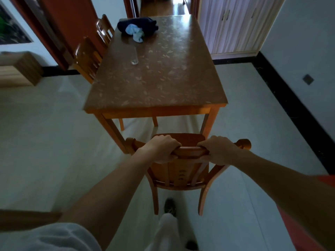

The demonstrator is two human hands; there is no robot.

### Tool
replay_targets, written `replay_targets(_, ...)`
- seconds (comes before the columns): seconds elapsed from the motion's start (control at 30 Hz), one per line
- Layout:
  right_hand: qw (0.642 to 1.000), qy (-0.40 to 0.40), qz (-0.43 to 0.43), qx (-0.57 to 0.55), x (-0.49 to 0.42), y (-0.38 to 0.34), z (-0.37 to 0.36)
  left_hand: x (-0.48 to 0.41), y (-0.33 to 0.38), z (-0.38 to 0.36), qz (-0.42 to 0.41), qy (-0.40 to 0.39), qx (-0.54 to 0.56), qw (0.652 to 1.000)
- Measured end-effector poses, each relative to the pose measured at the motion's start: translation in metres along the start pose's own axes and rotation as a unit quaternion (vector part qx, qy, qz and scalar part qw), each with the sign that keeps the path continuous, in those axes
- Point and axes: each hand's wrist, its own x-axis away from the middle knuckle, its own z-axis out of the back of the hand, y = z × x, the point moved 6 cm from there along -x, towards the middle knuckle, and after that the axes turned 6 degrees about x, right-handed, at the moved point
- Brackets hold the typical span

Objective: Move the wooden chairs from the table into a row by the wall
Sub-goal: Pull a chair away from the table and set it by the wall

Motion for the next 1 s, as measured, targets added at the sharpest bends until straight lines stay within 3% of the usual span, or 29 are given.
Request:
replay_targets(0.6, 0.991, -0.068, -0.112, -0.038, 0.366, -0.158, -0.116, 0.229, 0.277, -0.167, -0.068, -0.008, -0.002, 0.998)
replay_targets(1.0, 0.994, -0.033, -0.105, 0.012, 0.528, -0.231, -0.210, 0.336, 0.403, -0.304, 0.002, 0.012, -0.009, 1.000)
